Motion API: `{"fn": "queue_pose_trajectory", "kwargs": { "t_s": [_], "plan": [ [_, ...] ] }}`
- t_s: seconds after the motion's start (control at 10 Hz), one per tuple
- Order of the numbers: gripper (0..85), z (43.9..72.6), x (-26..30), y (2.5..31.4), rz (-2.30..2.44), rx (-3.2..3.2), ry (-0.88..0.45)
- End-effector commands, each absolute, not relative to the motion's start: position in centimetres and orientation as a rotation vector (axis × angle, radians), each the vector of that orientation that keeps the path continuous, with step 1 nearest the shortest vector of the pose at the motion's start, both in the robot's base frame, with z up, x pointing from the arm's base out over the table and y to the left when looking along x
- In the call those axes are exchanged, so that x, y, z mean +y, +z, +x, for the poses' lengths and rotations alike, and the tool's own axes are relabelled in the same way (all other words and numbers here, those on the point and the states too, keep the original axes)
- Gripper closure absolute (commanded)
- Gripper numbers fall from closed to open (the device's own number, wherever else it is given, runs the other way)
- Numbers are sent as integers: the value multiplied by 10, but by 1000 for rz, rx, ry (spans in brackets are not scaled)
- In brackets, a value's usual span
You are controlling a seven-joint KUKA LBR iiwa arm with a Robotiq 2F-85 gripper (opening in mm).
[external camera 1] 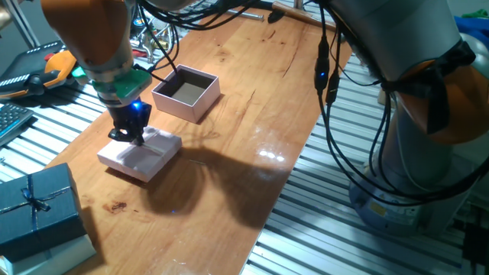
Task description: Cover the box
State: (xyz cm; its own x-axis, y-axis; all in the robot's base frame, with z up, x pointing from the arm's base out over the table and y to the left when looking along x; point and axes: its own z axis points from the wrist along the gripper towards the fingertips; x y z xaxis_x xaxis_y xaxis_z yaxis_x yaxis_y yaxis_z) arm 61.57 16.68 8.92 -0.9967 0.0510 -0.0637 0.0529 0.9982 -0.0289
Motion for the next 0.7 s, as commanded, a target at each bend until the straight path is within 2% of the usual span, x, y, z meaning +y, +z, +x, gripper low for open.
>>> {"fn": "queue_pose_trajectory", "kwargs": {
  "t_s": [0.0,0.6],
  "plan": [
    [850,614,166,92,80,3077,-54],
    [850,606,158,110,75,3075,-66]
  ]
}}
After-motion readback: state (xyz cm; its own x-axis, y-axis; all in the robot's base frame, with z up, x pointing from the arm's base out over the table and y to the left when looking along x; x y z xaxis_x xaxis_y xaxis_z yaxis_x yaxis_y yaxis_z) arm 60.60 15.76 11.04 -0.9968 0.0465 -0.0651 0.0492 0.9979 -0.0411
